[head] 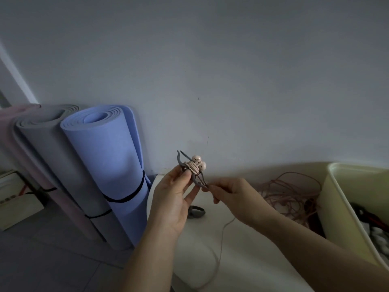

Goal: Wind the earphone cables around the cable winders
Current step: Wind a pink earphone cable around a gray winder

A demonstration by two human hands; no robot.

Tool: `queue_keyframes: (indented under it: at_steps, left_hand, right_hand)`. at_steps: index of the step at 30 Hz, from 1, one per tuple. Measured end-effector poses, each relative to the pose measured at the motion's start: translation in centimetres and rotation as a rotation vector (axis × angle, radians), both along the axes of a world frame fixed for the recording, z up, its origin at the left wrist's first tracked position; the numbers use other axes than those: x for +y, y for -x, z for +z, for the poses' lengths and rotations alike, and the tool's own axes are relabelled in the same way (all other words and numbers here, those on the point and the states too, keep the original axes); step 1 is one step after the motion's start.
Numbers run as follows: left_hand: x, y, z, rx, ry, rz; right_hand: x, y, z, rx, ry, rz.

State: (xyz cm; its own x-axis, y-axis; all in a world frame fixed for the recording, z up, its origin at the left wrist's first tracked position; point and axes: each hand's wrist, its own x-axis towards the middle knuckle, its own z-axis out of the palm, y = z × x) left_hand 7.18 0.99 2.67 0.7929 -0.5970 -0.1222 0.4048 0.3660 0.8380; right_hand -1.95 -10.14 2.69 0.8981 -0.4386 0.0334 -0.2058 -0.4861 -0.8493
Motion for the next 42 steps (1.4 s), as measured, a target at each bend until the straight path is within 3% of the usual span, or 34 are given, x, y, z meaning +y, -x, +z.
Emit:
queue_keyframes:
  at_steps: [5, 10, 13, 16, 22, 38, 42]
  left_hand:
    - [-0.2, 0.2, 0.0, 0.046, -0.009, 0.04]
    - [-0.2, 0.2, -0.6, -0.199, -0.205, 0.063]
    - [-0.2, 0.3, -1.1, -0.418, -0.429, 0.07]
    - [-0.1, 0.8, -0.8, -0.625, -0.536, -0.039]
    - [0.3, 0.8, -0.5, -0.782, -0.635, -0.305]
    - [1.4, 0.1, 0.1, -0.563, -0.347, -0.587]
    - [1.4, 0.5, 0.6, -0.422, -0.156, -0.541]
  right_hand:
    - [0.1, 0.4, 0.4, 0.002, 0.226, 0.052]
    - [0.0, 1.1, 1.6, -0.045, 0.4, 0.062]
    - [-0.3, 1.4, 2.5, -0.081, 0.389, 0.014]
    - [-1.4, 1.9, 3.2, -0.072, 0.333, -0.048]
    - [-3.2, 2.7, 3.7, -0.026, 0.312, -0.044]
    - [-5.3, 2.8, 2.6, -0.11, -0.085, 0.054]
    - [-5.2, 2.3, 0.6, -0.055, -0.379, 0.198]
